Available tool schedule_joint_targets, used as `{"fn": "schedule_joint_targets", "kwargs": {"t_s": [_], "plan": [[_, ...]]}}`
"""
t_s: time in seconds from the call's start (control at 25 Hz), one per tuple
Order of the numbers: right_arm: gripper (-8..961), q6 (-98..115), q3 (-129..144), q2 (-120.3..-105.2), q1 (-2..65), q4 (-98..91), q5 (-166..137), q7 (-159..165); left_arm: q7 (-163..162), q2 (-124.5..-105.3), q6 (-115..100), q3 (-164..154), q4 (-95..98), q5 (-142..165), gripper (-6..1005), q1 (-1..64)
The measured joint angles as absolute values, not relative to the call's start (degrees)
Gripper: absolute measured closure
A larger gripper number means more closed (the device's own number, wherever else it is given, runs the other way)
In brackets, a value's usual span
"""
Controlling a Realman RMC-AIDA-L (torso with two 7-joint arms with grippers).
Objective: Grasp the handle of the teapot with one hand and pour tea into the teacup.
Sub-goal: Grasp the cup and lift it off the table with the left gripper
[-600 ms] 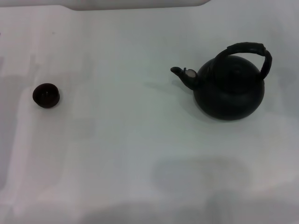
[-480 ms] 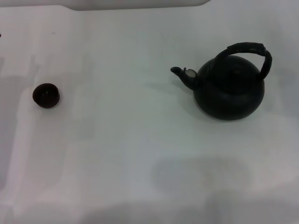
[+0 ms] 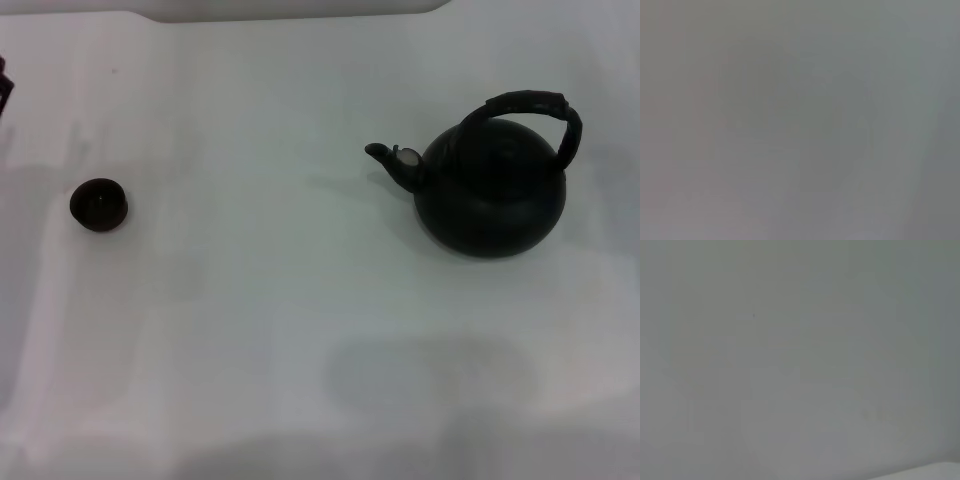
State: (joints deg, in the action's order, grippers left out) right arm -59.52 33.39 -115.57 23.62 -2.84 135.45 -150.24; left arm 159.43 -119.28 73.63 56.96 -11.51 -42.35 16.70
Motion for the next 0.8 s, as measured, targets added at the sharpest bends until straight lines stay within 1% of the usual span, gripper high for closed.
{"fn": "schedule_joint_targets", "kwargs": {"t_s": [0.36,0.8], "plan": [[310,-59.19,33.40,-115.48,23.80,-2.75,135.44,-149.89,159.52,-119.46,69.24,55.99,-11.51,-34.07,113,16.20],[309,-59.15,33.21,-115.41,24.79,-3.88,135.44,-150.05,161.67,-119.51,66.83,49.35,-11.55,-32.56,113,13.98]]}}
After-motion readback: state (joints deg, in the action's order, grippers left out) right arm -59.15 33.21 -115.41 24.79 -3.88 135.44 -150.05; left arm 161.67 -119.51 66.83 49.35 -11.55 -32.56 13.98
